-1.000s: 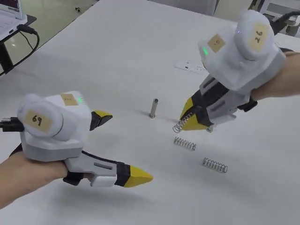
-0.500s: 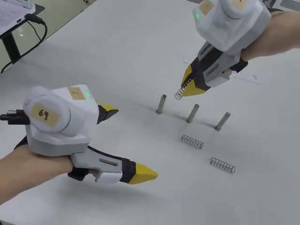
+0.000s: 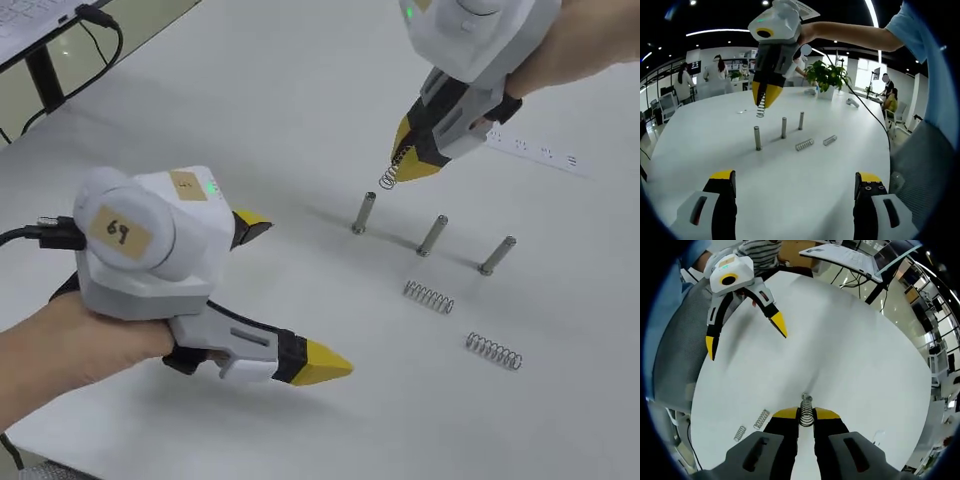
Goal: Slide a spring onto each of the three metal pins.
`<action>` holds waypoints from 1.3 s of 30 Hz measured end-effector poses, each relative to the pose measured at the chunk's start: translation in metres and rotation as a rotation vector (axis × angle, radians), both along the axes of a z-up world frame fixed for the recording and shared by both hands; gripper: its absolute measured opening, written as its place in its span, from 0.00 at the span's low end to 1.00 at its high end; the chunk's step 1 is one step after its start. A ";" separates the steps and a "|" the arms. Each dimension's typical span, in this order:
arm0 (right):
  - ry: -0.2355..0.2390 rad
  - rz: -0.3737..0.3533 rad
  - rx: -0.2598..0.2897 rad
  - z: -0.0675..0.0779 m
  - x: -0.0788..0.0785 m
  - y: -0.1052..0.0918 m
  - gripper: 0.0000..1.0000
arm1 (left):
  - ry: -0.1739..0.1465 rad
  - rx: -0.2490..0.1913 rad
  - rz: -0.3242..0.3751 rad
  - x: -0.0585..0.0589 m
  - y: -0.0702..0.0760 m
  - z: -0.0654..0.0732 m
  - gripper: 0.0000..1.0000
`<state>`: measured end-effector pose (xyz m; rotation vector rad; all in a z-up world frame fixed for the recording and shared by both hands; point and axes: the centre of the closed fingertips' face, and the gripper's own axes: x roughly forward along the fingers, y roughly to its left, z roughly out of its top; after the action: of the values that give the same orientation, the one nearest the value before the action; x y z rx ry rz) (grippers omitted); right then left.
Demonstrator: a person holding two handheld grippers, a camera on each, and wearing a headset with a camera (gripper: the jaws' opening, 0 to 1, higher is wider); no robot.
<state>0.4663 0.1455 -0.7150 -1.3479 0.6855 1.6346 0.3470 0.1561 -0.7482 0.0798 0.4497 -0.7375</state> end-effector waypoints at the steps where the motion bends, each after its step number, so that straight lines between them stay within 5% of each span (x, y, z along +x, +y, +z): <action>1: 0.001 0.003 -0.004 0.000 0.000 -0.001 0.08 | 0.001 0.001 0.000 0.000 0.000 0.000 0.96; 39: -0.007 0.070 -0.095 -0.031 -0.002 0.003 0.08 | 0.027 -0.010 0.017 0.000 0.009 -0.008 0.94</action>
<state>0.4642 0.1481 -0.7463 -1.4603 0.7268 1.6698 0.3467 0.1647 -0.7567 0.0565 0.4723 -0.7248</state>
